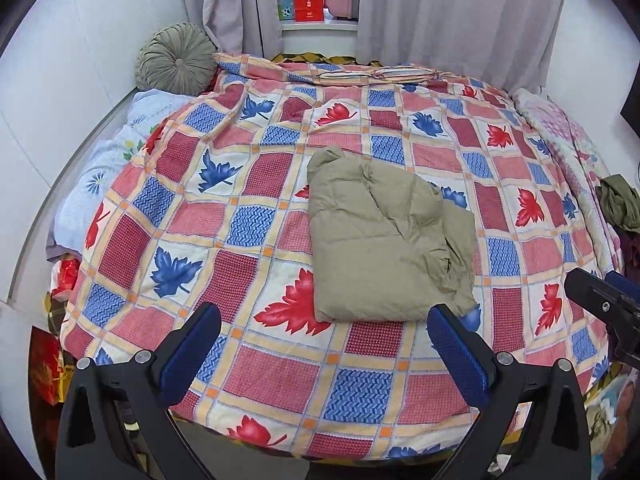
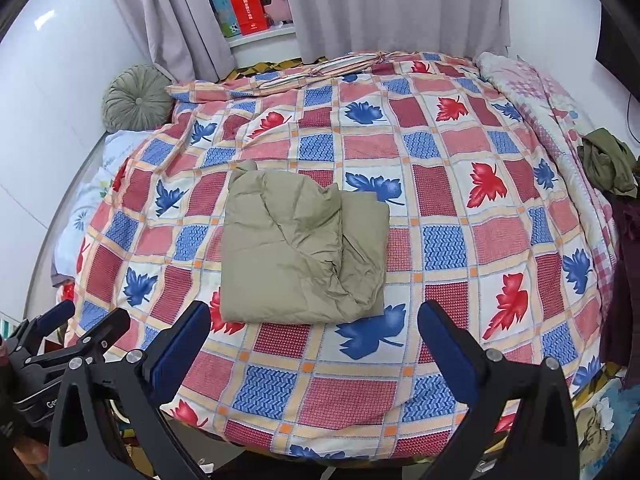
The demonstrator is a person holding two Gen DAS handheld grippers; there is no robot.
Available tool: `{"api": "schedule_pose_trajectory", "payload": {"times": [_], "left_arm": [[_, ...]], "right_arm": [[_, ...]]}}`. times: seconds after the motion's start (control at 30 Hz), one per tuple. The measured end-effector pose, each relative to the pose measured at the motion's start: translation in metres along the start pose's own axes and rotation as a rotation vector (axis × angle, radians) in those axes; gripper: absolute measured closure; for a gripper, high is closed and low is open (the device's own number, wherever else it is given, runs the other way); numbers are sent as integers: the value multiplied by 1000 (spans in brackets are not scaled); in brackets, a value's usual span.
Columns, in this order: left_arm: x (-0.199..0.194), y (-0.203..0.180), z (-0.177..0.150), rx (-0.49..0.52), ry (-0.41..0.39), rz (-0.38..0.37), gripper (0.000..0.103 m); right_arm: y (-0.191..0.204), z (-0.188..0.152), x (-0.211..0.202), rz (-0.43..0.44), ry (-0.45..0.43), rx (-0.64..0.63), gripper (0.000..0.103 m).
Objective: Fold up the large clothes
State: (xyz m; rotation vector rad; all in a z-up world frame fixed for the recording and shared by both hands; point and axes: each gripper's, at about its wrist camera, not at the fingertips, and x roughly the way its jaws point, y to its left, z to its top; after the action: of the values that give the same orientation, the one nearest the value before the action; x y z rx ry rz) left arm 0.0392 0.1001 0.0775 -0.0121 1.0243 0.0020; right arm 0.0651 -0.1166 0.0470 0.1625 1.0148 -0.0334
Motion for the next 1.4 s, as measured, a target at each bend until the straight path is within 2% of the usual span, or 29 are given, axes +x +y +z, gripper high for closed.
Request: {"api": "schedule_pose_trajectory", "payload": {"times": [1.4], "left_arm": [[-2,2,-6,0,5,4,0]], "right_arm": [[-2,4,2,1,6,-6,0]]}}
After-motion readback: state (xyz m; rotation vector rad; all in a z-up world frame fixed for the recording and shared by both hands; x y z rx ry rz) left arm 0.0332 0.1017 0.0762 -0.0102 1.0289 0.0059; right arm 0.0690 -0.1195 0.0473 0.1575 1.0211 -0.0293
